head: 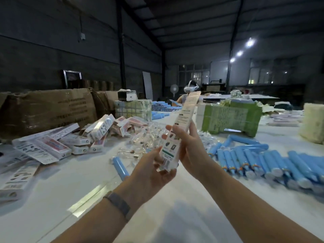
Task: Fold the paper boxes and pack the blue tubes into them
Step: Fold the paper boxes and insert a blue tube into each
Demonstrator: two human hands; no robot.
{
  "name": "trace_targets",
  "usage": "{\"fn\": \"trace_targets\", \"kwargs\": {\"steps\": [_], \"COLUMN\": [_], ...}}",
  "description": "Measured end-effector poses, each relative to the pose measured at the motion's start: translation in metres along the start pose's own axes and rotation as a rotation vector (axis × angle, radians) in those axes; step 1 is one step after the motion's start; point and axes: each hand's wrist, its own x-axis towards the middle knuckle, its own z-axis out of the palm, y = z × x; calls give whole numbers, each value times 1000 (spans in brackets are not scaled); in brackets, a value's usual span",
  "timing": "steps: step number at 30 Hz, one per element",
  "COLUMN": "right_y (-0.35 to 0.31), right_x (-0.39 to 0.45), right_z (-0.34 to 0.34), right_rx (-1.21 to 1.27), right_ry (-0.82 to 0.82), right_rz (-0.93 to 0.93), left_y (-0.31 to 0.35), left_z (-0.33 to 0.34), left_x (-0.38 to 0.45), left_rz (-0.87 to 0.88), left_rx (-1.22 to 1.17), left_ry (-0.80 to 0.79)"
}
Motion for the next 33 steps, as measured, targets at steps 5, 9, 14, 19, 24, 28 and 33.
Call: {"fn": "trace_targets", "kwargs": {"steps": [5,9,14,19,24,28,33], "right_y": [-15,-20,-8,-10,-31,-15,-6], "right_x": [-21,-27,-31,-26,-16,-23,-14], "right_z": [-33,-44,-49,-59,-103,-139,-141], "right_rx": [-351,-656,-1248,-1145,-1376,-2073,-2176], "right_ry": [48,173,117,-349,132,243,275], "right_rz": [-53,-173,-268,182,108,345,368], "left_y": [-26,-44,-42,-47,-24,-26,-35], "left_z": [18,26,32,18,-6,-7,-8], "left_x": [-2,6,25,39,41,39,37], "left_rz": [207,453,366,486,664,899,1010], "left_rx": [582,811,443,404,591,835,950], "left_ry": [-45,-227,-282,33,102,94,48]}}
